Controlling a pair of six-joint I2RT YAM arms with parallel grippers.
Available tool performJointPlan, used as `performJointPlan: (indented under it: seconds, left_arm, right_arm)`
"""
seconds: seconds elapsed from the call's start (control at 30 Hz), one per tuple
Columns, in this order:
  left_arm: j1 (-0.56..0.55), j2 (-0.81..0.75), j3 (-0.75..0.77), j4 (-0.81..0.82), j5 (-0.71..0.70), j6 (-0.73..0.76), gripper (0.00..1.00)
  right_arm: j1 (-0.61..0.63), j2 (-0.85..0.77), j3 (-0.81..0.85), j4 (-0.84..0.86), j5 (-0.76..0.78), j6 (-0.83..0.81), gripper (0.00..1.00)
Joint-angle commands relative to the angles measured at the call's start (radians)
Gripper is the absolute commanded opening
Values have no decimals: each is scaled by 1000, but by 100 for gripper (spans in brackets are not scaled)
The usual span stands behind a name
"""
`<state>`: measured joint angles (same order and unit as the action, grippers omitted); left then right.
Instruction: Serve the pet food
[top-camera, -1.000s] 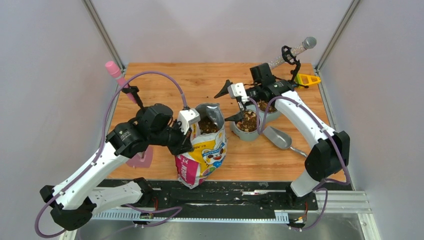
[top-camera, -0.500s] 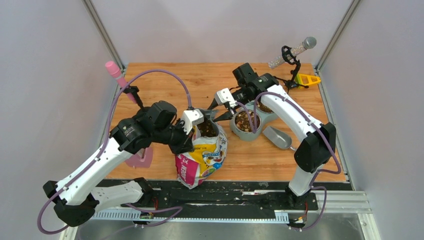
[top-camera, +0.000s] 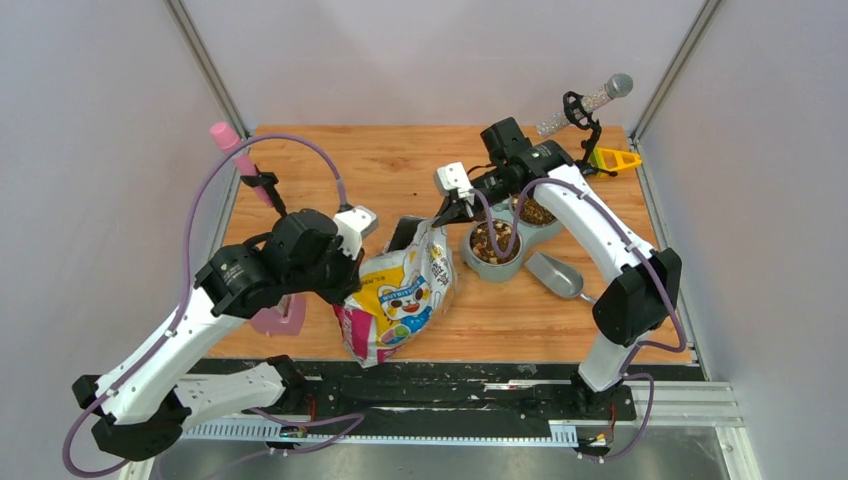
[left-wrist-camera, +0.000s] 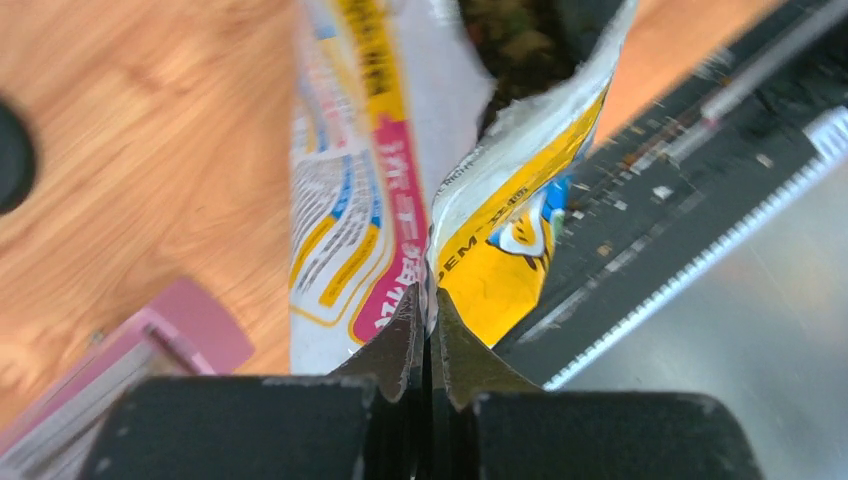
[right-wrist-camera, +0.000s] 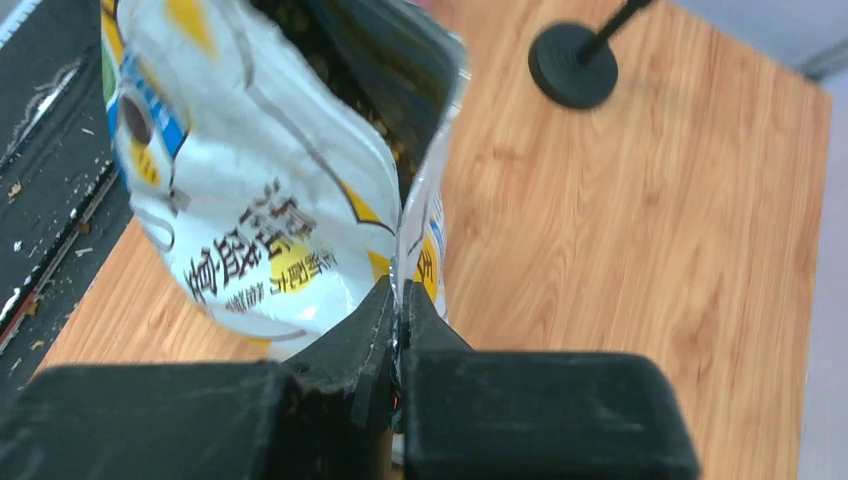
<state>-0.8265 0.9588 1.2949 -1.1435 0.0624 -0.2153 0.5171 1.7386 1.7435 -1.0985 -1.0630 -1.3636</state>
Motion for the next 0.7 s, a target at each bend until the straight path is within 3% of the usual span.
performJointPlan:
  seconds: [0.0, 0.17, 0.3, 0.43, 0.57, 0.67]
  left_arm:
    - [3, -12, 74, -152, -408, -227, 0]
    - [3, 79, 167, -452, -804, -516, 0]
    - [28, 114, 166, -522, -964, -693, 0]
    - [36, 131, 159, -522, -1092, -847, 0]
    - [36, 165, 191, -519, -1251, -935, 0]
    - [36, 190, 231, -478, -1334, -916, 0]
  right_arm:
    - [-105, -33, 4, 63, 237, 130, 0]
    - [-184, -61, -26, 103, 286, 177, 0]
    - [-195, -118, -83, 176, 307, 226, 0]
    - [-193, -258, -240, 486, 381, 495, 0]
    - [-134, -371, -407, 878, 736, 773, 0]
    - [-114, -398, -425, 973, 875, 883, 0]
